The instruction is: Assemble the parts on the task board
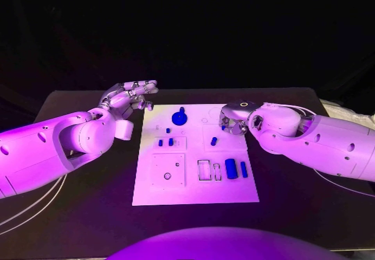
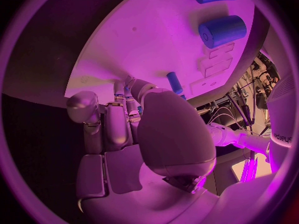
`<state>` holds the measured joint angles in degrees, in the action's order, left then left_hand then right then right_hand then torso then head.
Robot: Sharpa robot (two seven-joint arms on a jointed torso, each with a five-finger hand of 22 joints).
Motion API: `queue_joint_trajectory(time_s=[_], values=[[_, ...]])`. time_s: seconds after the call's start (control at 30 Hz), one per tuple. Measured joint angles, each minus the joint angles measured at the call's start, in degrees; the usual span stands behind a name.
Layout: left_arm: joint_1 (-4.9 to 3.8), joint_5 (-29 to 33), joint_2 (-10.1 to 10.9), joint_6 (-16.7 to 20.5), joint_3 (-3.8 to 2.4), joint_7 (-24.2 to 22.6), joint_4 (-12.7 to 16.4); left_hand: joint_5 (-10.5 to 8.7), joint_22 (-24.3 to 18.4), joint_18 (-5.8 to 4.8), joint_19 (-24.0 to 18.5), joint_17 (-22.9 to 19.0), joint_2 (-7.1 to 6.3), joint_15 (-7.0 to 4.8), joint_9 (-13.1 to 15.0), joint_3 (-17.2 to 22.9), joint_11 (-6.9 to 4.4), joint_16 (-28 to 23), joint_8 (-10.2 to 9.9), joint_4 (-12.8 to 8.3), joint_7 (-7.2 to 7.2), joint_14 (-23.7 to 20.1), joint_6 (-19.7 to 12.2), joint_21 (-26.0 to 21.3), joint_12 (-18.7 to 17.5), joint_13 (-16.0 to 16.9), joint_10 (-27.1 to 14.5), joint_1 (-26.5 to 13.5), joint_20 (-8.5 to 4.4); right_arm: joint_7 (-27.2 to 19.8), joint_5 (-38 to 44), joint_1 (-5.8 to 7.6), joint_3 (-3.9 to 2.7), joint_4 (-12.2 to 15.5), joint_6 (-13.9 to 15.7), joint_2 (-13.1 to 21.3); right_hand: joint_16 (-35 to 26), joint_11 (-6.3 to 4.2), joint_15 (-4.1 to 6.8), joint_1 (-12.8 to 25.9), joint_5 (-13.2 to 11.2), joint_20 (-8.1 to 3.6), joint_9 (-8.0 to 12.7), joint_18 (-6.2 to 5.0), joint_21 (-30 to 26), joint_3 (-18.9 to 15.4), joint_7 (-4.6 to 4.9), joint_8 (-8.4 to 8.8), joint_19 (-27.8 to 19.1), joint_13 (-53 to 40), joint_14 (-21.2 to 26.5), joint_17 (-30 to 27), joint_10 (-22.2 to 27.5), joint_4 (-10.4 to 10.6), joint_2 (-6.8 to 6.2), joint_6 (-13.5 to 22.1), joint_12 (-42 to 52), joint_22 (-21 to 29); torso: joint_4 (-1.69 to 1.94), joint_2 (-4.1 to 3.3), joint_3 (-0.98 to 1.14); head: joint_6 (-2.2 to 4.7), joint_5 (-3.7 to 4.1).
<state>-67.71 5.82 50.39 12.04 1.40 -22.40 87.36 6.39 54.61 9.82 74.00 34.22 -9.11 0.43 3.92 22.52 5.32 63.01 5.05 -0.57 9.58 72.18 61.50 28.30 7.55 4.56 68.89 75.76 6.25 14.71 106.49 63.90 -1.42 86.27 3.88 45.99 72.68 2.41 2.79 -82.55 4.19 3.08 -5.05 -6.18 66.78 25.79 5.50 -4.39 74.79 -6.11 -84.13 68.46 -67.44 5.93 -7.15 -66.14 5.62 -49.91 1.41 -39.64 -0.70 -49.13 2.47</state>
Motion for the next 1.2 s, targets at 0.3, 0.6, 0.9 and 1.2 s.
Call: queue_joint_trajectory(time_s=[0.3, 0.6, 0.9, 1.2], values=[[0.0, 0.0, 0.07, 0.07, 0.0, 0.11, -0.08, 0.0, -0.18, 0.0, 0.0, -0.16, 0.28, 0.0, 0.0, -0.16, 0.0, 0.0, 0.0, -0.16, 0.0, 0.0, 0.0, 0.0, 0.0, 0.0, 0.0, 0.28, 0.0, -0.11, -0.06, -0.05, -0.02, -0.01, 0.03, -0.04, 0.0, 0.21, 0.0, 0.14, -0.22, 0.0, 0.01, 0.0, 0.0, 0.0, 0.22, 0.02, 0.0, 0.29, 0.0, 0.0, -0.2, 0.0, 0.13, -0.21, -0.01, 0.0, 0.0, 0.01, -0.03, -0.2, 0.07], [0.0, -0.02, 0.06, 0.08, 0.0, 0.19, -0.11, 0.0, -0.27, 0.0, 0.0, -0.29, 0.53, 0.0, 0.0, -0.32, 0.0, 0.0, 0.0, -0.32, 0.0, 0.0, 0.0, -0.35, 0.19, -0.01, 0.0, 0.54, 0.0, -0.07, -0.22, -0.27, 0.1, 0.14, 1.11, -0.05, 0.0, 0.13, -0.23, -0.56, -0.43, 0.43, -0.32, 0.0, 2.1, 2.31, 0.46, -0.39, 1.47, 0.69, 0.22, -0.76, -3.44, -2.33, 0.82, -2.0, -0.13, -3.25, 0.0, 0.01, -0.04, -0.32, 0.08], [0.0, -0.02, 0.01, 0.1, 0.0, 0.22, -0.16, 0.0, -0.34, -0.01, 0.0, -0.36, 0.62, 0.0, 0.0, -0.35, 0.0, 0.0, 0.0, -0.36, 0.0, 0.0, 0.0, -0.35, 0.23, -0.01, 0.0, 0.62, 0.0, 0.1, -1.08, -0.65, 0.3, 1.49, 4.43, 0.91, 0.0, 0.3, -0.44, -0.78, -0.3, 0.93, -1.0, 0.0, 3.16, 3.47, 0.64, -0.71, 1.97, 1.04, 0.01, -0.78, -4.61, -3.65, 1.05, -2.55, -0.28, -5.0, 0.0, 0.03, -0.03, -0.37, 0.06], [0.0, -0.03, -0.02, 0.12, 0.0, 0.26, -0.26, 0.0, -0.34, -0.01, 0.0, -0.4, 0.75, 0.0, 0.0, -0.47, 0.0, 0.0, 0.0, -0.47, 0.0, 0.01, -0.01, -0.35, 0.23, -0.02, 0.0, 0.75, 0.0, 0.24, -2.6, -0.37, -0.38, 3.17, 6.98, 2.07, 0.0, 0.25, -0.64, -0.39, -0.3, 0.73, -1.1, 0.0, 3.52, 3.61, 0.64, -0.7, 2.17, 1.05, 0.21, -0.78, -4.92, -3.82, 1.44, -2.64, -0.19, -5.39, -0.07, 0.08, -0.05, -0.4, 0.08]])
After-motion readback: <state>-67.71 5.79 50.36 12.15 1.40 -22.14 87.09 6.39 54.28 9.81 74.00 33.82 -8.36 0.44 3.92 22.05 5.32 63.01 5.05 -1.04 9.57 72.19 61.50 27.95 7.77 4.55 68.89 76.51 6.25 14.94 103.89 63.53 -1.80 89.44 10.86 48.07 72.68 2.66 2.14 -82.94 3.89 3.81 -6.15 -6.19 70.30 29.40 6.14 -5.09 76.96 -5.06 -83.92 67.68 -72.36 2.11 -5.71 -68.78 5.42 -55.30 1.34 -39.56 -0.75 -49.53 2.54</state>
